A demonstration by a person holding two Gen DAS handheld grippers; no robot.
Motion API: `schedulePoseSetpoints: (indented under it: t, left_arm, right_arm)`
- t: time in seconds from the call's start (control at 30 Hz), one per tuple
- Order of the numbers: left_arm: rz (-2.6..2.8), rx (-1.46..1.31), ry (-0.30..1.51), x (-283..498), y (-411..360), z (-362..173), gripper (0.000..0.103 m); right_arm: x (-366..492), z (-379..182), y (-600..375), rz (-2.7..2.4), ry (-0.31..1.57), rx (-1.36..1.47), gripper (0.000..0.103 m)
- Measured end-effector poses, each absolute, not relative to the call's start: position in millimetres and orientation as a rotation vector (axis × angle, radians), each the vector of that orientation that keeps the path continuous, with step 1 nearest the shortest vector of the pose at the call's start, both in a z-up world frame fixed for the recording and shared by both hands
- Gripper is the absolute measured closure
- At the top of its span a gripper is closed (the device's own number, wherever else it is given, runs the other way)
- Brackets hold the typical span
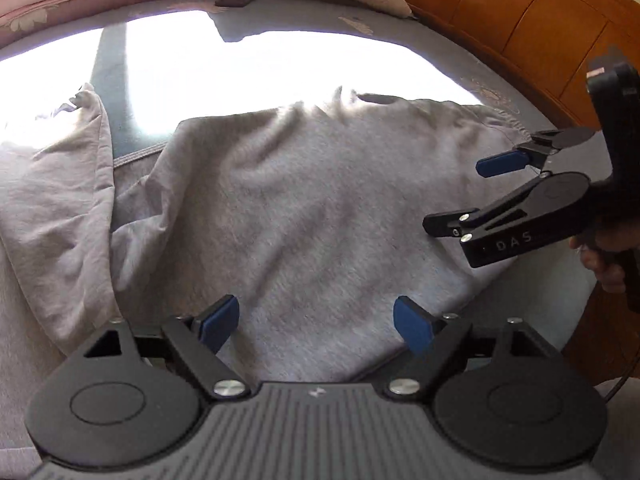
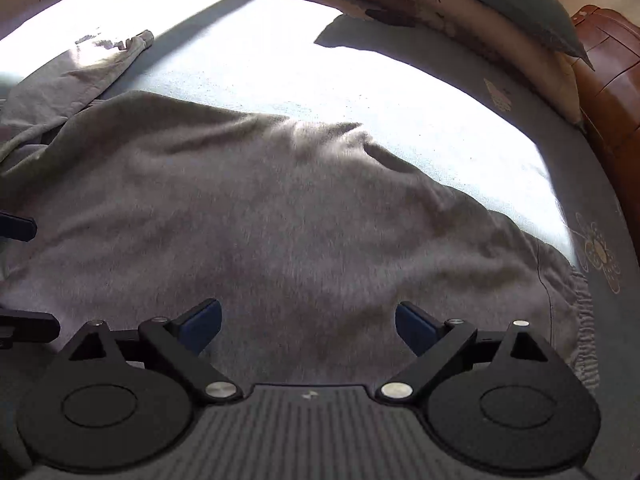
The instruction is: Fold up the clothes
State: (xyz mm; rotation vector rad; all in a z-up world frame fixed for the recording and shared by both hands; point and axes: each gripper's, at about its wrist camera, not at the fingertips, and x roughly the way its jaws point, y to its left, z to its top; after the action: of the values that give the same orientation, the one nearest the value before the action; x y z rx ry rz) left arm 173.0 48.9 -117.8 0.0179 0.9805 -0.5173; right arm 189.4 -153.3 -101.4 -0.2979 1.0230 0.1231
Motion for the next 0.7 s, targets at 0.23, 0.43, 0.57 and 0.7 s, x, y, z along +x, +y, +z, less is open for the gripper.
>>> schedulePoseSetpoints:
  t: [0.23, 0.43, 0.57, 0.7]
  left_arm:
    - [-0.415, 0.007, 0.937, 161.0, 30.7, -124.6, 0.001]
    - [-0.349, 0.08, 0.925, 156.5, 15.9, -128.5, 0.001]
    - [-0.329, 0.093, 0.911, 154.8, 12.8, -130.8, 0.001]
    - [-0.287, 0.094, 0.93, 158.3, 7.2, -130.3, 0.001]
  right_arm:
    - [172.3, -124.6, -180.1, 0.185, 1.01, -0.106, 0.0]
    - [159.4, -130.3, -179.3, 0.162, 0.918, -0.1, 0.0]
    - [153.8, -134.2, -178.3, 0.134, 0.862, -0.086, 0.0]
    - [150.9, -136.6, -177.2, 0.129, 0.834, -0.09, 0.0]
